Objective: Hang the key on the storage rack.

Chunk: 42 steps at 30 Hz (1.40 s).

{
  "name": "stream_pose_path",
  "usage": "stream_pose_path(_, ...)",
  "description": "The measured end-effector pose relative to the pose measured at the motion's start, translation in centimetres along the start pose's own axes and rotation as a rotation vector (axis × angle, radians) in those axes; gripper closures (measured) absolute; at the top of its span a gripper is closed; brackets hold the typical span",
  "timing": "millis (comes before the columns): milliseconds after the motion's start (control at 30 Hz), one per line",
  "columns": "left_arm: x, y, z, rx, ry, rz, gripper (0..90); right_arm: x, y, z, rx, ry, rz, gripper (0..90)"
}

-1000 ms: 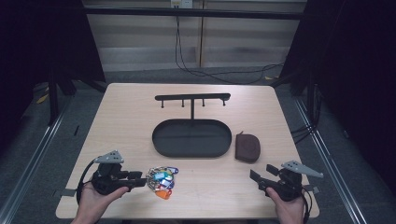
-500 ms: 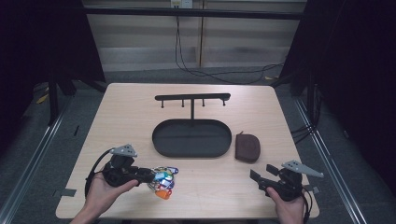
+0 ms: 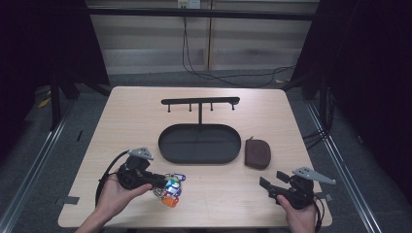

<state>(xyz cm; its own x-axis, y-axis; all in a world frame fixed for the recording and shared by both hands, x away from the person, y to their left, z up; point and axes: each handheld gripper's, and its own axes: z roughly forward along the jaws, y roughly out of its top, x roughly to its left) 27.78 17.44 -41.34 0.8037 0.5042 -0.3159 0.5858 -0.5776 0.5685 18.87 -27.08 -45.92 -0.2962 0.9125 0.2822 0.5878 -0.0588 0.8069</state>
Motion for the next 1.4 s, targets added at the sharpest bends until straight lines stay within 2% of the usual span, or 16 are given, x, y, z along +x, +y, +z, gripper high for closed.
stream_pose_path(33,-0.1,0.1,0.2,0.006,0.01,-0.003,76.3,0.0,0.0,0.0,0.0,0.001,0.001,23.5)
stream_pose_path(100,-0.1,0.3,0.8,0.036,0.004,0.001,77.6,0.0,0.0,-0.1,-0.001,0.001,0.001,23.5)
stream_pose_path(133,-0.1,0.3,0.8,0.036,0.004,0.001,77.6,0.0,0.0,-0.1,-0.001,0.001,0.001,23.5)
stream_pose_path(167,-0.2,0.4,1.4,0.082,0.007,0.017,77.6,0.0,0.0,0.0,0.001,0.0,0.003,23.4)
stream_pose_path(200,-0.2,0.4,1.4,0.082,0.007,0.017,77.6,0.0,0.0,0.0,0.001,0.0,0.003,23.4)
stream_pose_path(267,-0.3,0.5,2.1,0.128,0.0,0.039,77.6,-0.1,0.0,0.0,0.002,-0.001,0.002,23.5)
stream_pose_path(333,-0.5,0.6,2.7,0.154,0.004,0.038,77.5,0.0,0.0,0.0,0.002,0.0,0.001,23.4)
stream_pose_path(800,-0.9,1.6,5.4,0.266,0.027,0.046,78.2,-0.1,0.0,0.1,0.008,-0.001,-0.002,23.5)
stream_pose_path(833,-0.8,1.6,5.7,0.286,0.028,0.04,78.5,-0.1,0.0,0.1,0.008,-0.001,-0.002,23.4)
stream_pose_path(1067,-0.8,1.8,6.4,0.335,0.043,0.051,83.3,-0.1,0.0,0.2,0.012,0.0,-0.003,23.4)
stream_pose_path(1100,-0.8,1.9,6.7,0.358,0.036,0.055,83.8,0.0,0.0,0.2,0.015,0.0,-0.004,23.4)
stream_pose_path(1167,-0.8,1.9,6.8,0.361,0.045,0.055,83.1,0.0,0.0,0.2,0.016,0.0,-0.007,23.2)
stream_pose_path(1400,-0.7,2.0,8.2,0.444,0.057,0.071,80.2,-0.1,0.0,0.3,0.013,-0.001,-0.006,22.8)
